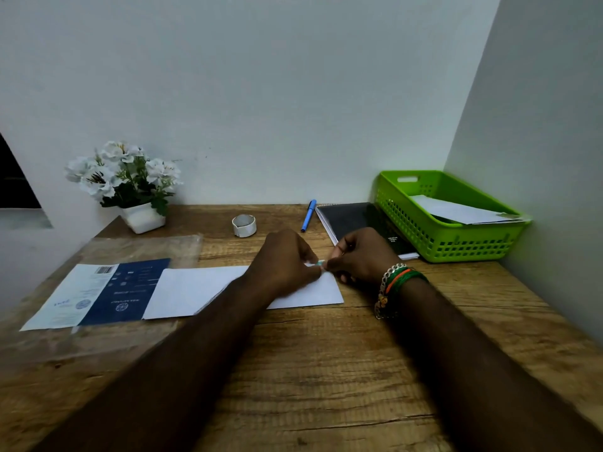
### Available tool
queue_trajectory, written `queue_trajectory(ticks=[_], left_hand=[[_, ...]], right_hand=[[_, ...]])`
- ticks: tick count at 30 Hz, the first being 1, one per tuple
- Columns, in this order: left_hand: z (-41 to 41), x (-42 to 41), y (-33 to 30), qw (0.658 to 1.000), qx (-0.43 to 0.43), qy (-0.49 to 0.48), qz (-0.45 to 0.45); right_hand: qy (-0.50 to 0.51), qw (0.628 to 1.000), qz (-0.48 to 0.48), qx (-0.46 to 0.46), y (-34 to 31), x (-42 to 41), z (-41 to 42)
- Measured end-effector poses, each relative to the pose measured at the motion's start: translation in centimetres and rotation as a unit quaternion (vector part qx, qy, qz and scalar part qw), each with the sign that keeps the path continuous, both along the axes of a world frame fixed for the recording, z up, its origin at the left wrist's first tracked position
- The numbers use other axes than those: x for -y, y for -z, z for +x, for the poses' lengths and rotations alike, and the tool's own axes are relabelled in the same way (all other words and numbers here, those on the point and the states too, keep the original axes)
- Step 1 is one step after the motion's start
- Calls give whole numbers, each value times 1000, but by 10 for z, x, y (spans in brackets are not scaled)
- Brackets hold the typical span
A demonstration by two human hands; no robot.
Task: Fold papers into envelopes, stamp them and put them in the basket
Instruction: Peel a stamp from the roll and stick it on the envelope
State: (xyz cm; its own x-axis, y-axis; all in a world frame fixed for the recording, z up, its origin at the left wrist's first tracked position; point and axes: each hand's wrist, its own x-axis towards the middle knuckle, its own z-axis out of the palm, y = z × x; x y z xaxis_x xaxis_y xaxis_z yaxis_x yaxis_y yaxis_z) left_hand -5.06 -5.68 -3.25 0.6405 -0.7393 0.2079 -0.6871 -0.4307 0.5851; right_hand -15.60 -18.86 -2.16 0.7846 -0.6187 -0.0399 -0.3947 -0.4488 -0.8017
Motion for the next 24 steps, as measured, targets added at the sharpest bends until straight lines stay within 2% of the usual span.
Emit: queue_trajectory(ticks=[7, 13, 16, 20, 24], left_hand=[[2, 0, -2, 1000, -27, 6, 8], [1, 1, -1, 1000, -27, 0, 5], [-1, 1, 0, 1000, -19, -7, -4], [1, 2, 1, 1000, -9, -4, 0], [0, 1, 0, 1000, -20, -2, 4]], right_hand=[[-12, 1000, 8, 15, -3, 2, -3], [-30, 999, -30, -23, -2, -1, -2], [-34, 999, -14, -24, -4, 0, -5], [-7, 998, 59, 22, -6, 1, -8], [-12, 1000, 25, 4, -5, -2, -5]])
